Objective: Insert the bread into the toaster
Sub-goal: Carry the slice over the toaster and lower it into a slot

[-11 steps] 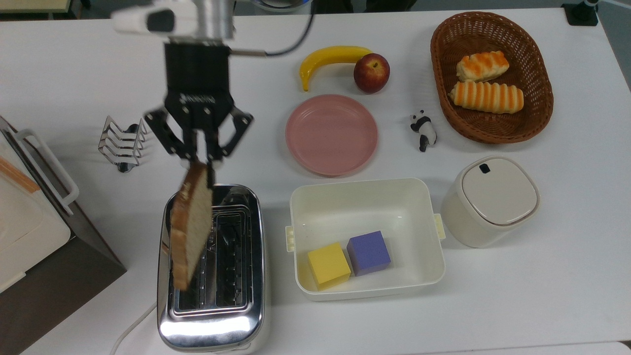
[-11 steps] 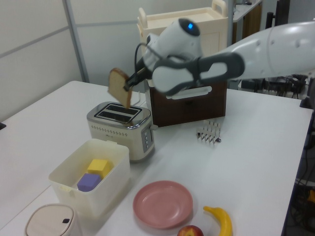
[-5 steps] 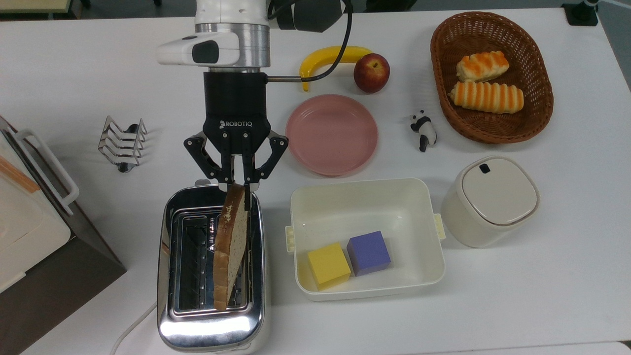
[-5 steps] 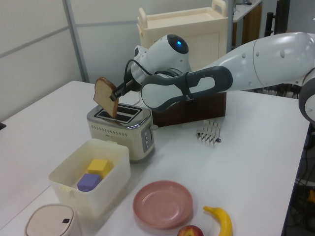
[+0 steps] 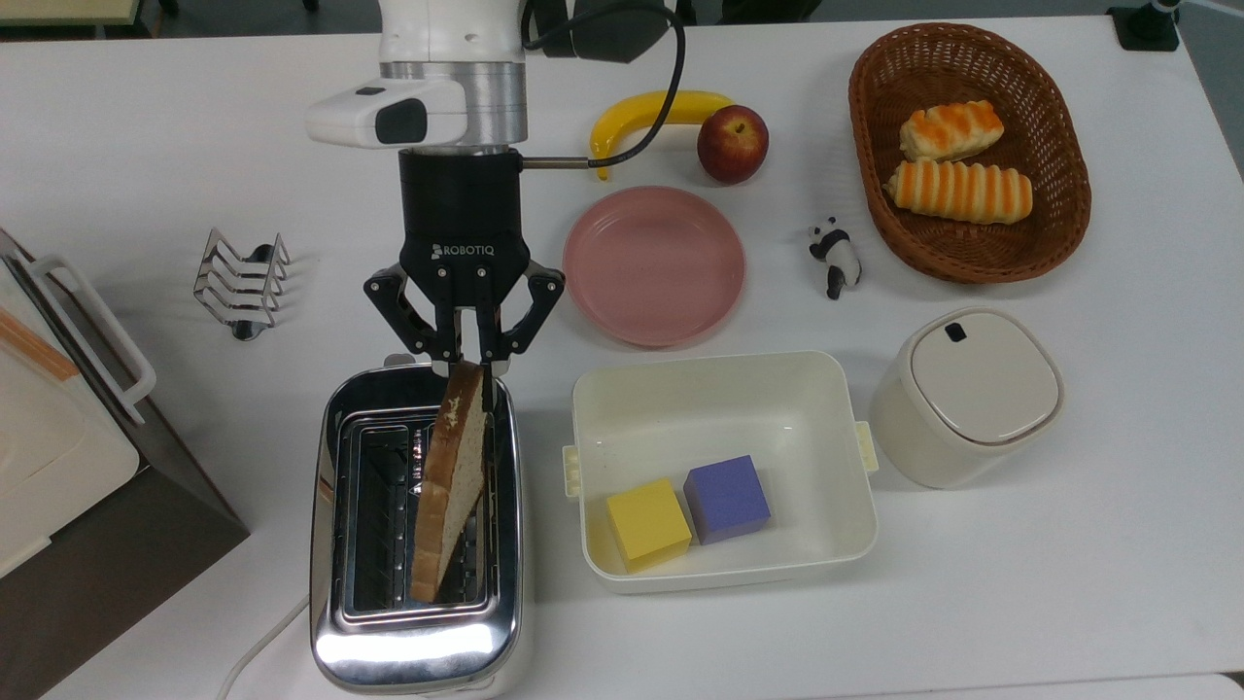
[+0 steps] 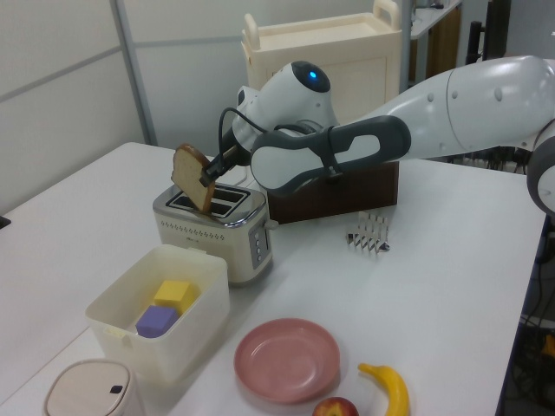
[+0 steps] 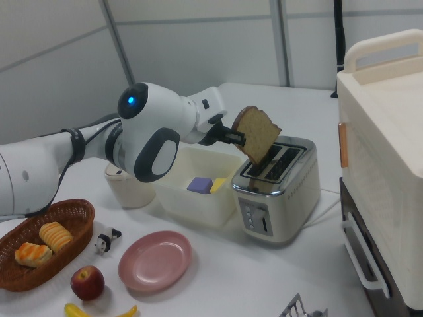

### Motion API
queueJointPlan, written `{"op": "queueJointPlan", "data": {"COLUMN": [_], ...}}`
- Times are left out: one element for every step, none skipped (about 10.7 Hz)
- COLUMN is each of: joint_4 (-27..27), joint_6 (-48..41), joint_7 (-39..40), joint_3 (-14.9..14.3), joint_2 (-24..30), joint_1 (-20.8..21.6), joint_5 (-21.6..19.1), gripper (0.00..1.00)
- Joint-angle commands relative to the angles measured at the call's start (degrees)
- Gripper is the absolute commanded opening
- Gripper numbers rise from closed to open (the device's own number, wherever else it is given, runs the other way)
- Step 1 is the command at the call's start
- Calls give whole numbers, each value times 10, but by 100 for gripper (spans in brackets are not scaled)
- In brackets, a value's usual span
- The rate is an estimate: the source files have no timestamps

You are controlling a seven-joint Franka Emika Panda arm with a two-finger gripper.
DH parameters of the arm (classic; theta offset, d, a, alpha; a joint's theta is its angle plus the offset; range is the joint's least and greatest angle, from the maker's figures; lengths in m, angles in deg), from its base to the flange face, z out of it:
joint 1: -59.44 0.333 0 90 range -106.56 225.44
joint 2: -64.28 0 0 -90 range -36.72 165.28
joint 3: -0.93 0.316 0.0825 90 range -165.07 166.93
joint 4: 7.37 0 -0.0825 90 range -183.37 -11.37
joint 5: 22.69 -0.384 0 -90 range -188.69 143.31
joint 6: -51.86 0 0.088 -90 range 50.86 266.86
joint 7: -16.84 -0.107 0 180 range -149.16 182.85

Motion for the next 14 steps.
{"op": "queueJointPlan", "data": {"joint_4": [-15,-14,-13,-11,-5,7,7,5,5,5,5,5,5,5], "joint_6": [-81,-96,-106,-108,-108,-107,-105,-104,-102,-100,-99,-99,-98,-90], "joint_7": [2,2,2,3,4,20,73,118,132,135,134,134,131,130], "joint_3": [-4,-10,-14,-16,-23,-23,-23,-23,-22,-23,-22,-21,-18,-17], "joint_2": [29,32,39,40,40,37,37,36,32,27,22,18,13,10], "joint_1": [-2,-2,-2,-2,-2,-2,-2,-3,-3,-2,-2,-2,-2,-1], "joint_5": [-5,-5,-5,-5,-5,-3,-3,-5,-5,-2,4,5,1,3], "gripper": [18,18,18,18,18,19,19,19,20,20,20,20,20,20]}}
